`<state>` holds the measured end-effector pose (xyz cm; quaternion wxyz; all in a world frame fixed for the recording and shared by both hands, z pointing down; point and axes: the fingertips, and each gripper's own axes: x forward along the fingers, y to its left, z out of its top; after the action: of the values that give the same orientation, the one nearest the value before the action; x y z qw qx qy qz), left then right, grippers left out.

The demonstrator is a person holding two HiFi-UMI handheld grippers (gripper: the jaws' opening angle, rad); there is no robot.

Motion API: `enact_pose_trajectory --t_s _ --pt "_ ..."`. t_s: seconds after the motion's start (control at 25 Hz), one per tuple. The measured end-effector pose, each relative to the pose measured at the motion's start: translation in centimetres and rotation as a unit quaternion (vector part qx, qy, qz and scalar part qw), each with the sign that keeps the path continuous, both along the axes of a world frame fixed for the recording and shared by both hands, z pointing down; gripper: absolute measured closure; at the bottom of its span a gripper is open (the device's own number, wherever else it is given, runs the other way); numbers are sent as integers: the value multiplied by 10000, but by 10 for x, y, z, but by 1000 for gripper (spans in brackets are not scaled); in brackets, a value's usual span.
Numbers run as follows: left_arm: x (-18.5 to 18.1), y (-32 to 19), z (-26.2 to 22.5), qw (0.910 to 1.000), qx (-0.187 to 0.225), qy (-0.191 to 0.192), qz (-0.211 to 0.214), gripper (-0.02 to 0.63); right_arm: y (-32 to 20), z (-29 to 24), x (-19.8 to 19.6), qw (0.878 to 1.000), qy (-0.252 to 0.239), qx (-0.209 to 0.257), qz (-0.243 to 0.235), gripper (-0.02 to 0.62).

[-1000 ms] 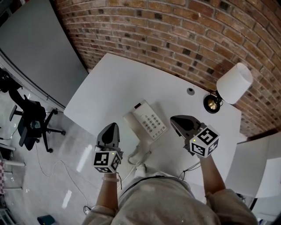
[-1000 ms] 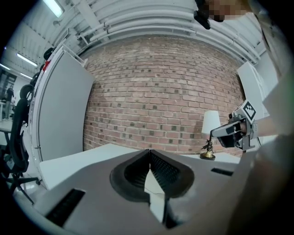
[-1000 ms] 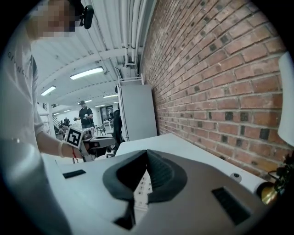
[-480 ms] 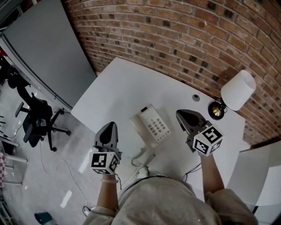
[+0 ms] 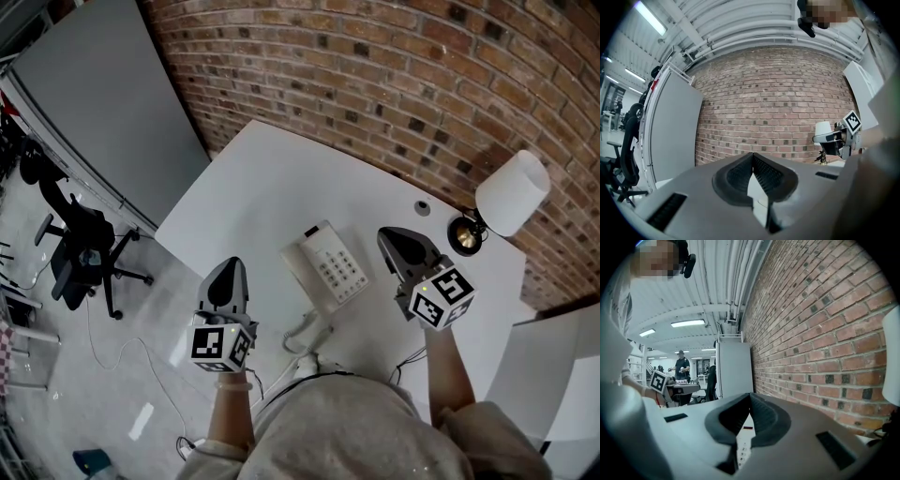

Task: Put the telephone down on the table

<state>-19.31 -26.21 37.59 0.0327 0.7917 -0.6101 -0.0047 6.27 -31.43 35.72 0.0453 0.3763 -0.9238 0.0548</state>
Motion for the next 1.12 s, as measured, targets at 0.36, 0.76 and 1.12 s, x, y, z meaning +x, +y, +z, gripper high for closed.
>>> enact_pose_trajectory --t_s 0.36,0.76,1.12 --pt "-5 4 1 10000 36 -7 -75 600 0 0 -5 9999 -8 122 52 591" --pt "-11 7 0 9998 37 57 -166 600 -1 6 -9 9999 -61 113 112 591" --pt "-16 7 0 9996 58 53 -254 600 -4 11 -14 9998 -206 -18 79 591"
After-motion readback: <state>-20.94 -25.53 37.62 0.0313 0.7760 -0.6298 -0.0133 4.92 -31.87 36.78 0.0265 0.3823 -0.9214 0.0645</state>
